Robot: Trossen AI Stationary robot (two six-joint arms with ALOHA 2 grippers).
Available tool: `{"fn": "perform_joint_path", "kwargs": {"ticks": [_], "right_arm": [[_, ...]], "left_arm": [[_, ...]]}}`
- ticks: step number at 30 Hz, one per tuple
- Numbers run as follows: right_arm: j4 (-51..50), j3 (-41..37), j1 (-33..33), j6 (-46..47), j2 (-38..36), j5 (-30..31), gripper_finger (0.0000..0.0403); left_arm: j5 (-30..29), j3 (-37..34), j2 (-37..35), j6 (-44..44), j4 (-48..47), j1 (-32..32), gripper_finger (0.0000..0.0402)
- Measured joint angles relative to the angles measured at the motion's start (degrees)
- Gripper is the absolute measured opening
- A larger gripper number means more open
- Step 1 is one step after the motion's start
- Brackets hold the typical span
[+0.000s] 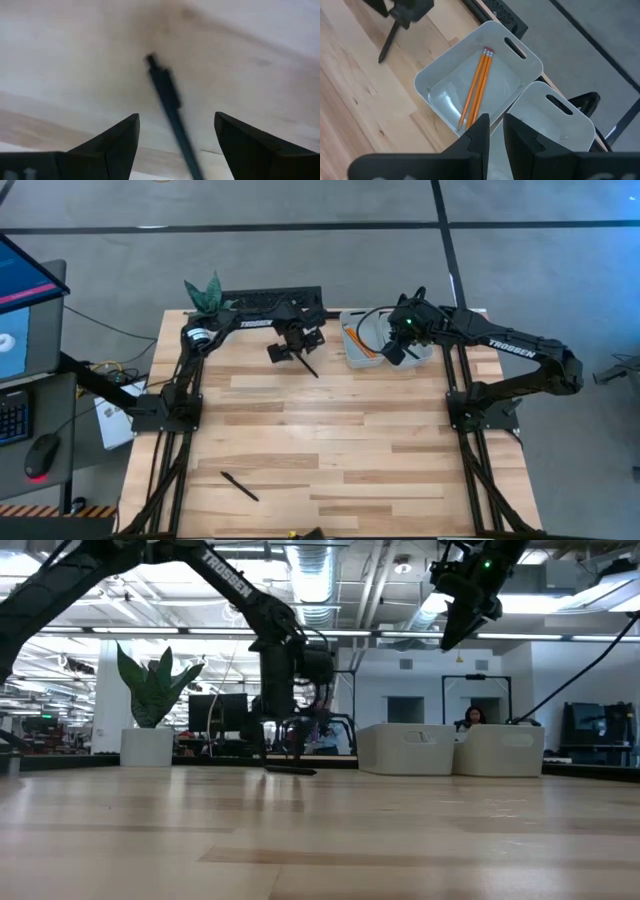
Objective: Sort pens & pencils
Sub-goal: Put the top black pen into the right gray bin
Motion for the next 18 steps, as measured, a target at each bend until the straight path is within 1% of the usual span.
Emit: {"fn": "perform_joint_path", "kwargs": {"ticks": [3,5,8,15,18], "right_arm": [[0.0,0.0,0.0,0.0,0.0,0.0,0.0077],[0.0,0.0,0.0,0.0,0.0,0.0,0.0077],[0.0,0.0,0.0,0.0,0.0,0.0,0.0077],[0.0,0.0,0.0,0.0,0.0,0.0,0.0077],[0.0,0.0,0.0,0.0,0.0,0.0,0.0077]], "left_arm": [[0.0,0.6,-0.3,0.5,-0.4,0.2,0.0249],[1.1,0.8,-0.1,1.2,-2.3,0.2,0.0249],[1.6,0.8,-0.2,2.0,-2.5,0.1,0.0249],[2.3,0.7,-0.2,1.2,-9.6,0.2,0.0249],[2.0,0.6,-0.3,1.1,-6.5,0.2,0.0249]]}}
